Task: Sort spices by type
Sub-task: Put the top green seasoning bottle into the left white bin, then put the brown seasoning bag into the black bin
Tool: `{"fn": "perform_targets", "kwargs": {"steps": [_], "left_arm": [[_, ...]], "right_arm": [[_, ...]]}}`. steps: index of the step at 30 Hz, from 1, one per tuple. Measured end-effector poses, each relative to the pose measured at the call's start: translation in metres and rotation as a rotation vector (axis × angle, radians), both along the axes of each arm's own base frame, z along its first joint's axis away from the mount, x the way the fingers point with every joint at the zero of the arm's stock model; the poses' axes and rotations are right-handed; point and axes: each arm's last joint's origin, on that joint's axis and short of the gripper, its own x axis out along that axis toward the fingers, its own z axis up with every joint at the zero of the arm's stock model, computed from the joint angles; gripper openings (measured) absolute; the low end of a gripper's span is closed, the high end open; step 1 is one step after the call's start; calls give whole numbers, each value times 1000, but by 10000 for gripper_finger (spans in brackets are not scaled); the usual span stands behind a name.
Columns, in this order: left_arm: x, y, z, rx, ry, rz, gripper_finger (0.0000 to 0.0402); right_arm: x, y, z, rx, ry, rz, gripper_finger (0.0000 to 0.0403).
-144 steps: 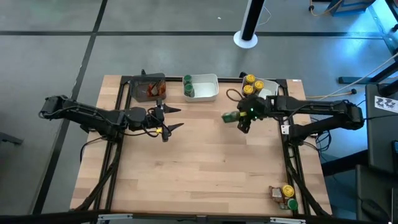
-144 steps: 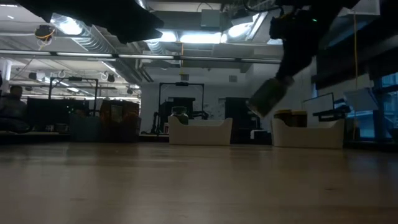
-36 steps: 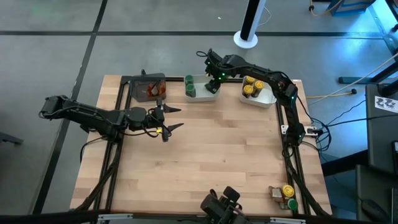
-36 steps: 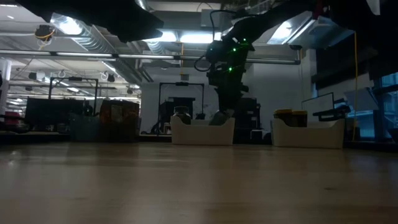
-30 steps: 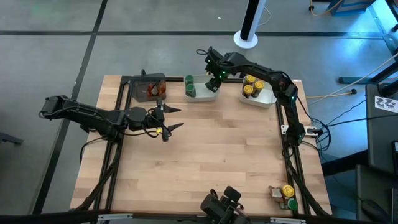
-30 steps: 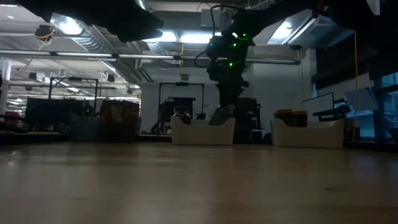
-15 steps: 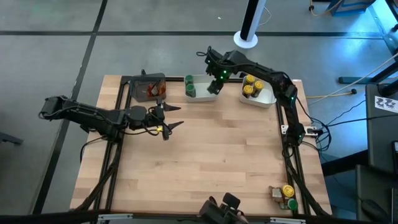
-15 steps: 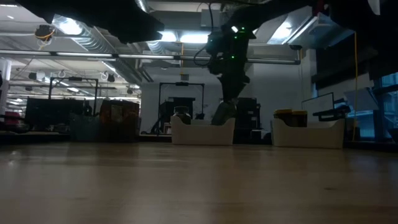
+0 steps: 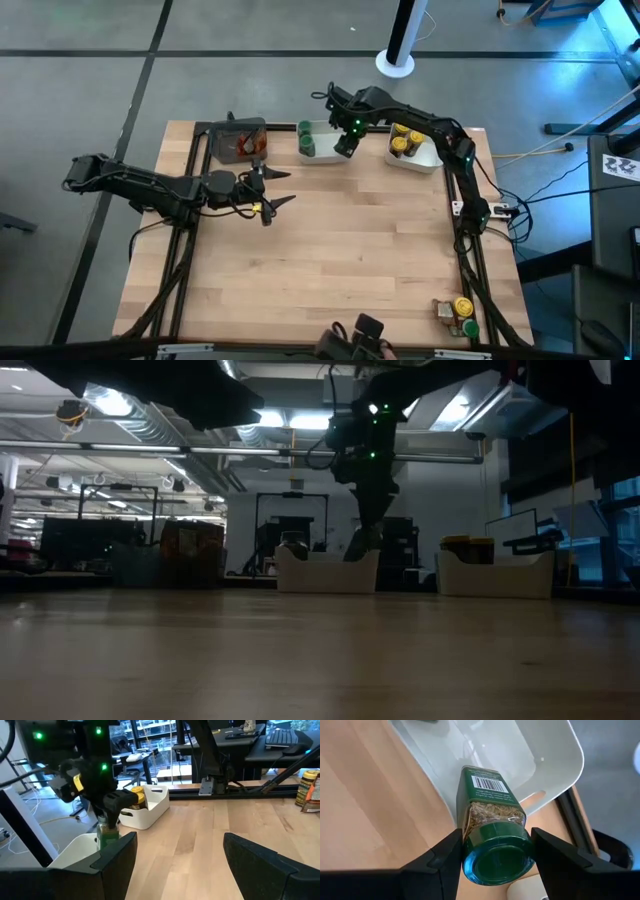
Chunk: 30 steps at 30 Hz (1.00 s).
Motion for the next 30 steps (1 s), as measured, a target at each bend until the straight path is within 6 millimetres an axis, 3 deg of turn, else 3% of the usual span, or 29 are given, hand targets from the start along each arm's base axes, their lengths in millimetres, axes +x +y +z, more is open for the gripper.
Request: {"fn": "perform_targets", "kwargs": {"steps": [10,20,26,30], "left_arm": [[0,0,0,0,0,0,281],[0,0,0,0,-1,0,281],[0,0,0,0,-1,0,281],[0,0,0,0,-1,0,281]], "right_arm": [[7,-3,-24,26,66,23,208],[8,-4,-27,37,60,25,208],[10,-5,-26,25,43,20,266],[11,-6,-26,31,24,22,280]]}}
